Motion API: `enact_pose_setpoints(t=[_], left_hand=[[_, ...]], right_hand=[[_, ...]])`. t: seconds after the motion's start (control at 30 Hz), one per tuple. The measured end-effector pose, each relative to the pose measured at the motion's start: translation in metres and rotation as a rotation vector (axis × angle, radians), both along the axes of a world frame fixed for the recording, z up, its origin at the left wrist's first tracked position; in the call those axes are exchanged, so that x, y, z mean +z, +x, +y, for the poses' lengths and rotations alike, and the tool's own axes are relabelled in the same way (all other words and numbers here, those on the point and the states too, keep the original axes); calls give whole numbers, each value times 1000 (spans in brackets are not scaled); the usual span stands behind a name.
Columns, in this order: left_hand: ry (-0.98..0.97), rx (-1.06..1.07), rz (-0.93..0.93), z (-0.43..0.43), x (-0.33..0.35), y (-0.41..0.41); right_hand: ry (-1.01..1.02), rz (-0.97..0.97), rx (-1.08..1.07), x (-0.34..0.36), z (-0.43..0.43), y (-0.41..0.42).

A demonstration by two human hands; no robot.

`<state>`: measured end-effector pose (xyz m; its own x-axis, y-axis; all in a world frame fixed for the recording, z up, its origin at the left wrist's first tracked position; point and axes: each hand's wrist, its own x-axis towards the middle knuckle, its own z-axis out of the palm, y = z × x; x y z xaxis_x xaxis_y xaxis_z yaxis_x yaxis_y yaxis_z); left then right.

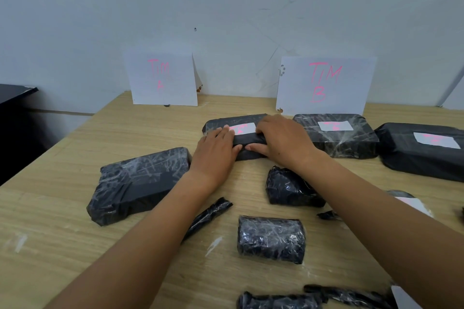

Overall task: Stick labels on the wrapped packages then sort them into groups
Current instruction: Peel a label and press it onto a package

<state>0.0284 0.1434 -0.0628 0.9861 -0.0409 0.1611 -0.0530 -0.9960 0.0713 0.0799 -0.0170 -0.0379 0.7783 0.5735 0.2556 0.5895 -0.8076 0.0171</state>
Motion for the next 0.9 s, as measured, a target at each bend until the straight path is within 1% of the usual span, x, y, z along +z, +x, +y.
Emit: enact_pose_setpoints(t=[0.07,0.13,0.23,0.33,0.47,0.63,0.77,0.9], left_hand=[[99,30,-19,-3,0,-1],[178,28,-11,-6,-1,0],[231,10,34,-8,1,2],[262,-7,59,-7,7,3],[225,15,94,-6,11,4],[219,72,106,-14,10,3],[250,49,86,-14,8,4],[268,34,51,-10,7,0]], right_hand=[[-26,20,31,0,1,0],[-101,51,69,0,3,2],[-264,94,80,3,7,6],[-324,110,68,6,10,7],[-294,107,14,4,10,3],[-118,87,-21,5,7,-1],[-146,75,25,2,7,-3],[-135,66,15,1,6,-3]])
